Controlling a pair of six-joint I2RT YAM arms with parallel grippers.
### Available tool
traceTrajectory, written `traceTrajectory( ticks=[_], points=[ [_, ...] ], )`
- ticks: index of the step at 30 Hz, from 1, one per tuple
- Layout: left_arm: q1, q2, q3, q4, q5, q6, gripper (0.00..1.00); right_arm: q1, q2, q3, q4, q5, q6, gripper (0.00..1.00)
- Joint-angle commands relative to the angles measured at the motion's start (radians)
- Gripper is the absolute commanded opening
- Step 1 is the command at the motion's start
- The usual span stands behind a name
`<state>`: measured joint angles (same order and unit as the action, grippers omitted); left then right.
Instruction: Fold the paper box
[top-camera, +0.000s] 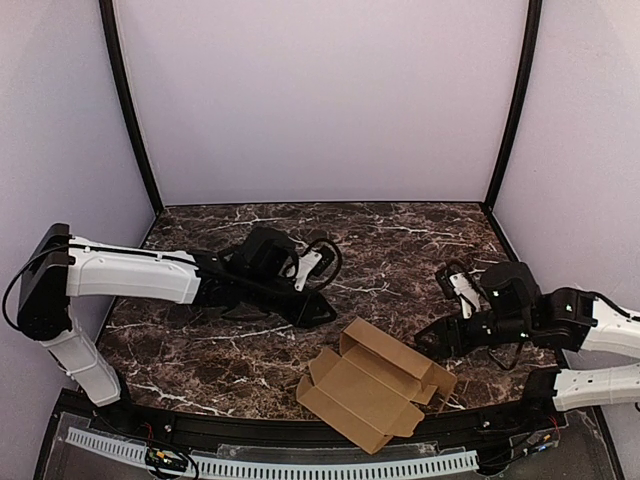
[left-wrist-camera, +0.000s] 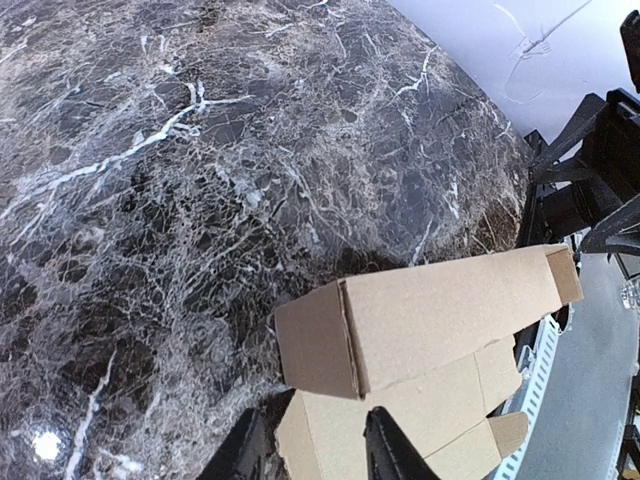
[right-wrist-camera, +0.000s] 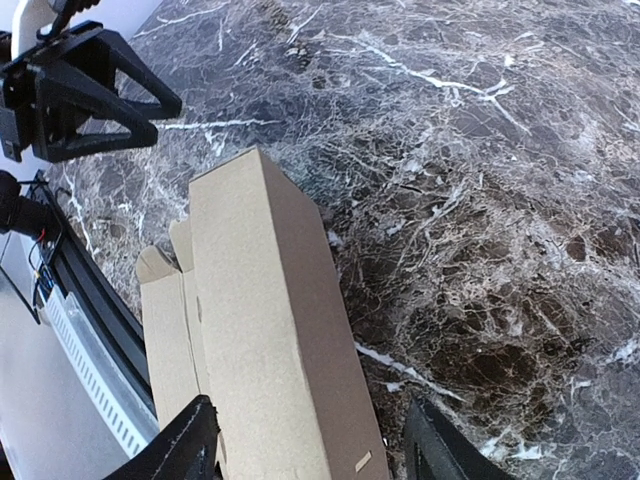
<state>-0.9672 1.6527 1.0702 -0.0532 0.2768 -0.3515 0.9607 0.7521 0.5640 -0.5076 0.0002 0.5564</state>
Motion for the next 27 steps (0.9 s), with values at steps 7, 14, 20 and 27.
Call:
traceTrajectory(
  ticks=[7,14,20,27],
  points=[
    [0.005,-0.121,-0.125,-0.024,-0.059,0.107,0.46,-0.005,0.116,0.057,-0.112,-0.105,0.004,0.63],
    [0.005,-0.13,-0.107,-0.046,-0.051,0.201,0.52,-0.005,0.182,0.096,-0.118,-0.134,-0.013,0.64],
    [0.005,-0.107,-0.134,-0.023,-0.008,0.241,0.54,-0.005,0.26,0.155,-0.11,-0.129,-0.058,0.64],
    [-0.047,-0.079,-0.229,0.157,0.007,0.197,0.56,-0.006,0.306,0.186,-0.082,-0.117,-0.078,0.64]
  ],
)
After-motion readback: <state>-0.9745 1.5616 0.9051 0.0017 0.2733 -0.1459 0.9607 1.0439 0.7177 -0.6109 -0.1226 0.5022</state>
